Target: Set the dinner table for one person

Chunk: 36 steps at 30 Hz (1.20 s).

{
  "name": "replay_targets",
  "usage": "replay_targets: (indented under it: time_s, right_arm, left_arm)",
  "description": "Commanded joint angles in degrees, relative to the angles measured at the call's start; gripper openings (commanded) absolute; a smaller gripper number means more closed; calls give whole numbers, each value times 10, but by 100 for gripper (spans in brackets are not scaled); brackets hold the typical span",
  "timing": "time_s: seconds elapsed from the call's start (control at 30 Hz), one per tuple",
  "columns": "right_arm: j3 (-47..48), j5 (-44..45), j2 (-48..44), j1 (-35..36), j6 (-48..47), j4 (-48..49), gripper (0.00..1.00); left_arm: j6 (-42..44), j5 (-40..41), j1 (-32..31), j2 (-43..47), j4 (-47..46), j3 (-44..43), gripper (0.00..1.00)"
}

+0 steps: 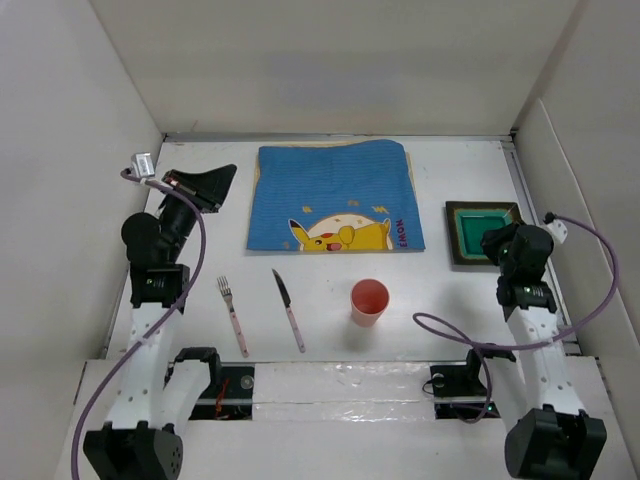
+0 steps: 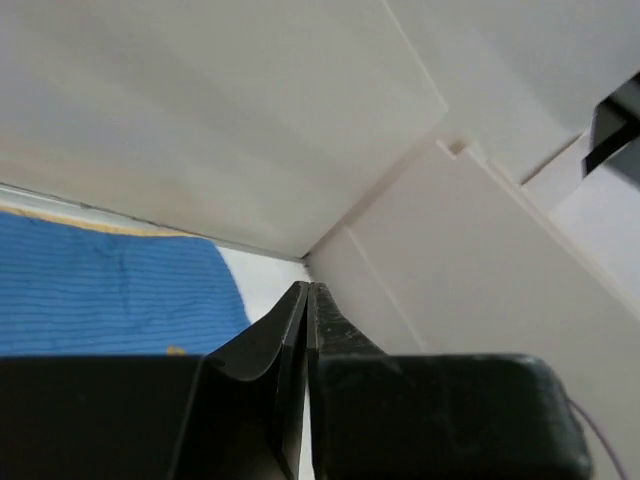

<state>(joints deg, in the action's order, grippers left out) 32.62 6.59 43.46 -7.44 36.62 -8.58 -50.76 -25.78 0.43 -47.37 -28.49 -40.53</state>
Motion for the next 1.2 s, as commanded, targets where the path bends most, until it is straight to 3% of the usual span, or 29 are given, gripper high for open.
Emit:
replay_targets:
  time_s: [0.0, 0.03, 0.1, 0.13, 0.27, 0.4, 0.7, 1.0, 1.17]
  right_arm:
    - [-46, -5, 10, -83, 67, 27, 48]
    - [-46, -5, 10, -84, 67, 27, 56]
    - [-56, -32, 36, -118, 77, 26, 65]
    - [-62, -42, 46, -151, 85, 34, 71]
    - [-77, -124, 101, -230, 113, 70, 75]
    - [-84, -158, 153, -262, 147, 103, 76]
    - [-62, -192, 304, -262, 200, 166, 71]
    - [-15, -192, 363, -262, 234, 156, 59]
    - [37, -174, 395, -262, 232, 106, 42]
  left_arm:
    - [162, 4, -47, 38, 223, -59, 5]
    - [162, 5, -47, 39, 223, -59, 5]
    - [188, 10, -55, 65, 232, -45, 16]
    - [196, 8, -63, 65, 244, -41, 27]
    - [218, -12, -75, 68, 268, -39, 40]
    - [233, -5, -99, 74, 282, -48, 48]
    - [228, -25, -99, 68, 281, -49, 48]
    - [232, -10, -99, 70, 283, -54, 48]
    - [236, -1, -99, 74, 301, -59, 47]
